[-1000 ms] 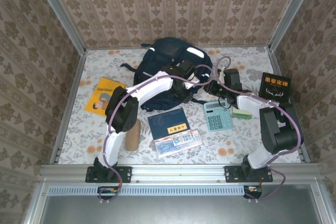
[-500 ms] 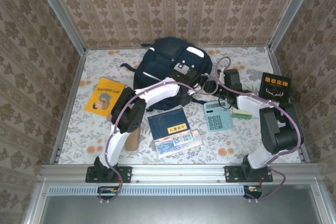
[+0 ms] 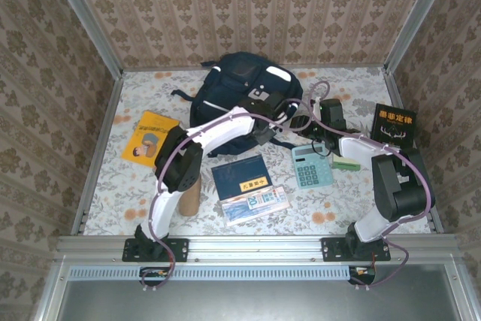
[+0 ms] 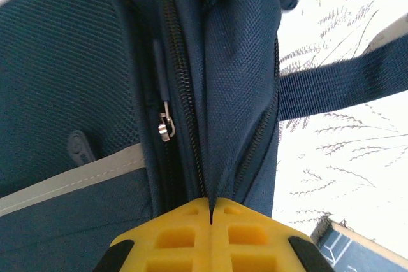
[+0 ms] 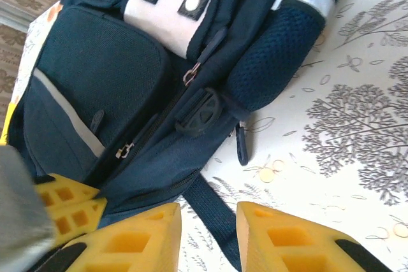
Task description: Pack the student bag
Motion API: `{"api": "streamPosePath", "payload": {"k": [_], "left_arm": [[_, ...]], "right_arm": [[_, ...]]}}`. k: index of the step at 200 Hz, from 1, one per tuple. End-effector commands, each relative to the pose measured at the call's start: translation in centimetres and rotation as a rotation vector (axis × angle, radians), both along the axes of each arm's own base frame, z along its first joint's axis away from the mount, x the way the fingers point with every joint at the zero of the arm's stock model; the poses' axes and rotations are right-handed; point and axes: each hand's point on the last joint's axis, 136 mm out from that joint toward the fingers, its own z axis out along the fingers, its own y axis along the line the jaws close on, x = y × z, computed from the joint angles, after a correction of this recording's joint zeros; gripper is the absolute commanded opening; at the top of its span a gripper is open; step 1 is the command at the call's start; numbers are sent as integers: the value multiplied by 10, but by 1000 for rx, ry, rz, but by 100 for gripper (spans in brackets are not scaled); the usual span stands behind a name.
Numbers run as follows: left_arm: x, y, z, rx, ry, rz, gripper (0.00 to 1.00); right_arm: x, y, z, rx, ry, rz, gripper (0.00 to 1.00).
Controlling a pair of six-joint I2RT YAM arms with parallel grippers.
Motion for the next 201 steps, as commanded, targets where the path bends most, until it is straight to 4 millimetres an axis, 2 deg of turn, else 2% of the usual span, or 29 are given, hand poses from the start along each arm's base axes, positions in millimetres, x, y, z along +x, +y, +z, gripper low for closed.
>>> {"api": "streamPosePath", "payload": {"k": [1, 45, 79, 121, 153, 201], "left_arm": [[13, 1, 77, -127, -101, 45, 0], [11, 4, 106, -192, -97, 59, 0], [8, 5, 118, -220, -88, 64, 0], [7, 1, 127, -254, -73, 69, 0], [6, 0, 134, -268, -65, 69, 0], [7, 0, 138, -276, -54, 66, 0]], "right_arm": [[-4, 18, 15, 28, -49, 66, 29], [-1, 25, 2, 37, -27, 81, 27], [5, 31, 0, 60, -30, 83, 24], [10, 50, -4, 94, -35, 101, 23], [23, 50, -7, 106, -62, 74, 20], [41, 41, -9, 91, -110, 24, 24]]}}
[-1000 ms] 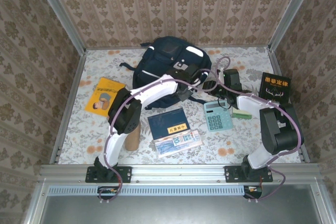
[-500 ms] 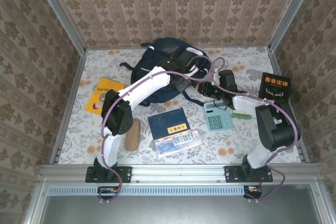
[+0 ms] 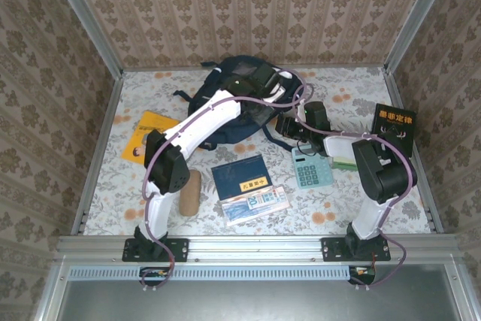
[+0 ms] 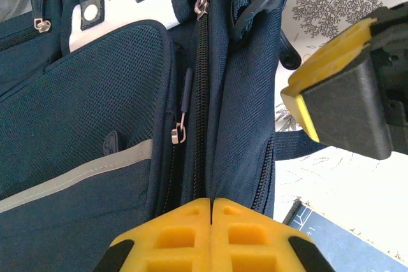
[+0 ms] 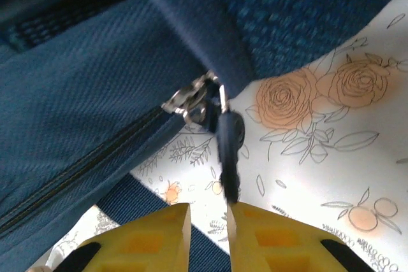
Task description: Pack the student bag
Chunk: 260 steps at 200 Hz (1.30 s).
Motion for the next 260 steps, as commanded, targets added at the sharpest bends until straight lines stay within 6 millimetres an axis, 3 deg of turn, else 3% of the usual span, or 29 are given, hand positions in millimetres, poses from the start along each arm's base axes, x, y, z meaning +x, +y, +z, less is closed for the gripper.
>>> {"api": "streamPosePath", "payload": {"k": [1, 63, 153, 221, 260], "left_arm": [[2, 0, 44, -91, -52, 17, 0], [1, -1, 42, -95, -40, 12, 0], [7, 0, 38, -106, -22, 17, 0], [16, -2, 45, -120, -28, 26, 0], [20, -2, 43, -121, -27, 27, 0]], "right_arm": [[21, -6, 16, 6, -79, -43, 24], [33, -22, 17, 2, -96, -64, 28], [29, -12, 25, 64, -99, -15, 29], [14, -13, 59, 137, -222, -19, 42], [10, 1, 78, 180, -255, 29, 39]]}}
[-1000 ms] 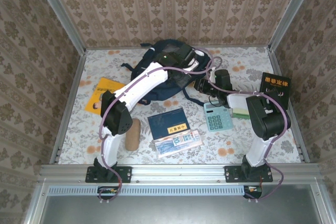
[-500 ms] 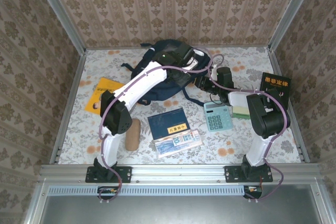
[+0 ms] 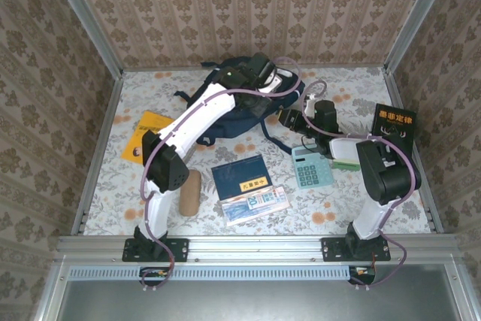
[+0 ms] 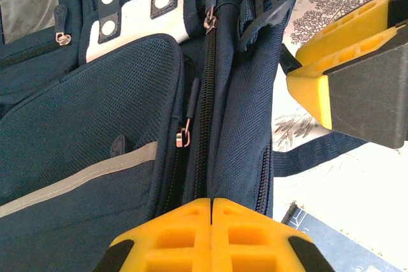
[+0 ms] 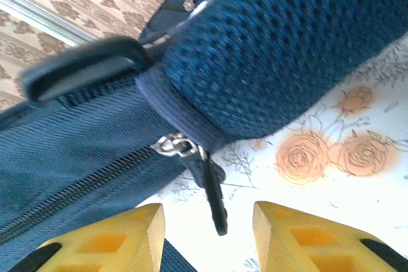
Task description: Pack the student bag
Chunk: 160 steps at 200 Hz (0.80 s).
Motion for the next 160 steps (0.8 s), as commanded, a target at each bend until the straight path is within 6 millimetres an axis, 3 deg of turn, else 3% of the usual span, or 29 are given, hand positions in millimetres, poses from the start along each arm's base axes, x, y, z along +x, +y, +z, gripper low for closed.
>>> {"api": "streamPosePath", "payload": {"k": [1, 64, 160], "left_arm": [[9, -8, 15, -54, -30, 13, 0], [10, -7, 16, -63, -24, 11, 0], [11, -6, 20, -65, -35, 20, 0]], "right_arm": [[-3, 15, 38, 63, -97, 60, 39], [15, 25, 18, 42, -23, 73, 35], [8, 8, -18, -99, 34, 28, 32]]}}
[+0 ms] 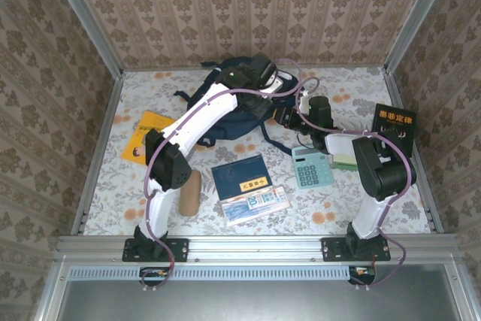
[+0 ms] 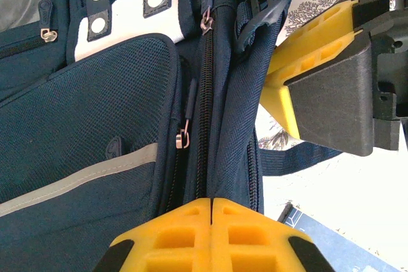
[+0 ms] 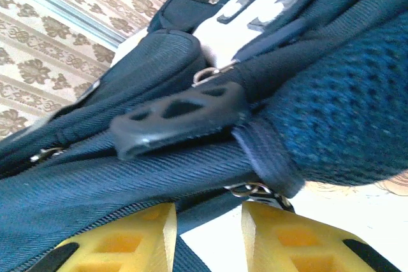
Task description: Pack the student bag
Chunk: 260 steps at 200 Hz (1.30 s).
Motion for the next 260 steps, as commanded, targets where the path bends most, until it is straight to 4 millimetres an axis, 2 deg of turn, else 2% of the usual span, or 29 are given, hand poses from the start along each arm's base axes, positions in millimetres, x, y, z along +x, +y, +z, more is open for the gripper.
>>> {"api": "streamPosePath", "payload": {"k": [1, 44, 92, 134, 192, 206, 215, 228, 239, 252, 260], "left_arm": [[11, -2, 33, -71, -66, 29, 0], [13, -2, 32, -70, -67, 28, 0], [14, -5, 29, -74, -60, 28, 0], [15, -7, 27, -78, -53, 20, 0], [12, -9, 27, -82, -46, 16, 0], [12, -10, 26, -82, -44, 14, 0], [11, -10, 25, -82, -41, 14, 0], [11, -11, 24, -84, -39, 14, 0], [11, -11, 25, -83, -41, 13, 0], [12, -11, 24, -82, -41, 16, 0], [12, -11, 23, -79, -40, 17, 0]], "right_arm": [[0, -7, -13, -69, 15, -18, 32], [8, -14, -19, -115, 13, -52, 33], [5, -20, -27, -144, 26, -80, 34], [16, -22, -28, -158, 14, -106, 39], [26, -17, -31, -180, -32, -110, 39], [28, -13, -29, -180, -43, -102, 33], [30, -12, -29, -181, -47, -97, 24], [32, -10, -27, -175, -53, -85, 17], [31, -9, -24, -169, -63, -80, 7], [28, -8, -17, -159, -80, -76, 0], [25, -8, -13, -153, -89, -72, 0]]}}
